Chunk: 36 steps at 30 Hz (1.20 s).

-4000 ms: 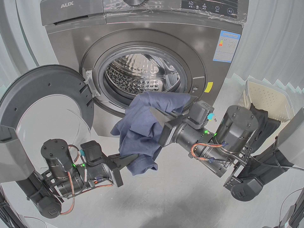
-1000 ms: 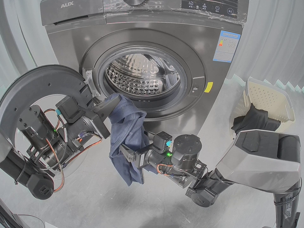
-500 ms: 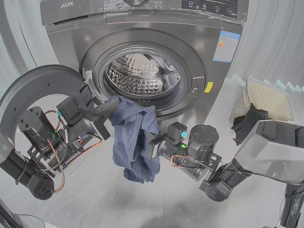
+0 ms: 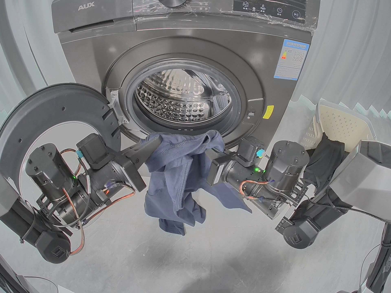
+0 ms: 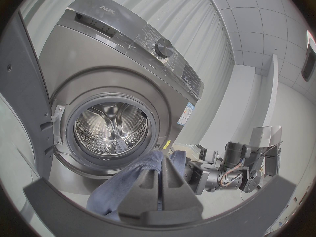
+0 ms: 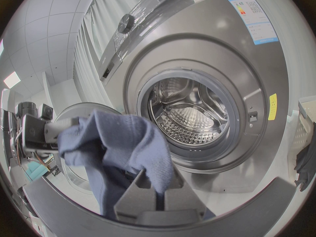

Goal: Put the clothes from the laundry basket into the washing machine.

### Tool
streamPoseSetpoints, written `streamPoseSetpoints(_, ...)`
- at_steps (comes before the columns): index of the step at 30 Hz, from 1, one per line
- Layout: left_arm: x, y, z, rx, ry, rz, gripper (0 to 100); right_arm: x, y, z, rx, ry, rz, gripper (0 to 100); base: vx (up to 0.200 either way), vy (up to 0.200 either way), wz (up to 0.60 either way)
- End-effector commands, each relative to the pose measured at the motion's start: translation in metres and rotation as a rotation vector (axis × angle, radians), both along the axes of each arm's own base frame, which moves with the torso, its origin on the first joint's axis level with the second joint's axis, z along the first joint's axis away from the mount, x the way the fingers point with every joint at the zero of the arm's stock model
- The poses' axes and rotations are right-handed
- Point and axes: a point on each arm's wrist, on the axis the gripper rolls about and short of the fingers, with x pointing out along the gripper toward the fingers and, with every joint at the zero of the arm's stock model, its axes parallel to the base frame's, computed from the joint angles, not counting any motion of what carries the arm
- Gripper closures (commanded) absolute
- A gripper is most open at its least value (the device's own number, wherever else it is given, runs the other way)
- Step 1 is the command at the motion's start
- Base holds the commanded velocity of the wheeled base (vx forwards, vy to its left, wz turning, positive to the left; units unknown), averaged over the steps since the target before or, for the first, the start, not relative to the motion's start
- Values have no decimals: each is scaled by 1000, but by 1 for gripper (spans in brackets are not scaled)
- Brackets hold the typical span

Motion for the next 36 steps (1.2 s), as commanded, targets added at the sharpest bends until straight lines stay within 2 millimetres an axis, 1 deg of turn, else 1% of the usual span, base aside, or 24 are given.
streamPoseSetpoints(1,-4,-1,-3,9,14,-13,100,-8,-3,13,20,-25,9,100,0,0,0)
streamPoseSetpoints(2,-3,-1,-5,10,21,-12,0,-9,-4,15,23,-29,14,100,0,0,0)
streamPoseSetpoints(4,-1,-2,-9,16,40,-7,0,-15,-5,22,35,-43,26,100,0,0,0)
streamPoseSetpoints(5,-1,-2,-9,16,40,-7,0,-15,-5,22,35,-43,26,100,0,0,0)
streamPoseSetpoints(6,5,-2,-25,46,88,8,0,-22,-5,30,50,-58,40,100,0,0,0)
streamPoseSetpoints(9,9,-4,-47,99,155,15,0,-30,-2,38,74,-79,66,100,0,0,0)
streamPoseSetpoints(10,9,-4,-52,111,168,12,0,-32,-1,39,80,-83,71,100,0,0,0)
streamPoseSetpoints(15,7,-7,-64,156,196,3,0,-32,-1,41,98,-94,72,100,0,0,0)
streamPoseSetpoints(18,4,-6,-76,208,218,3,0,-33,-1,44,105,-98,70,100,0,0,0)
streamPoseSetpoints(21,2,-6,-83,239,231,-1,0,-35,-3,51,112,-108,69,100,0,0,0)
streamPoseSetpoints(25,1,-9,-84,244,231,-12,0,-34,-4,52,113,-110,60,100,0,0,0)
streamPoseSetpoints(27,-6,-16,-81,246,219,-48,0,-31,-3,56,120,-121,53,100,0,0,0)
streamPoseSetpoints(32,-21,-30,-89,274,242,-116,0,-28,-1,59,127,-130,50,100,0,0,0)
streamPoseSetpoints(34,-21,-34,-93,286,250,-126,0,-28,-1,60,126,-130,48,100,0,0,0)
streamPoseSetpoints(36,-15,-38,-99,292,257,-117,0,-28,-1,60,126,-130,48,100,0,0,0)
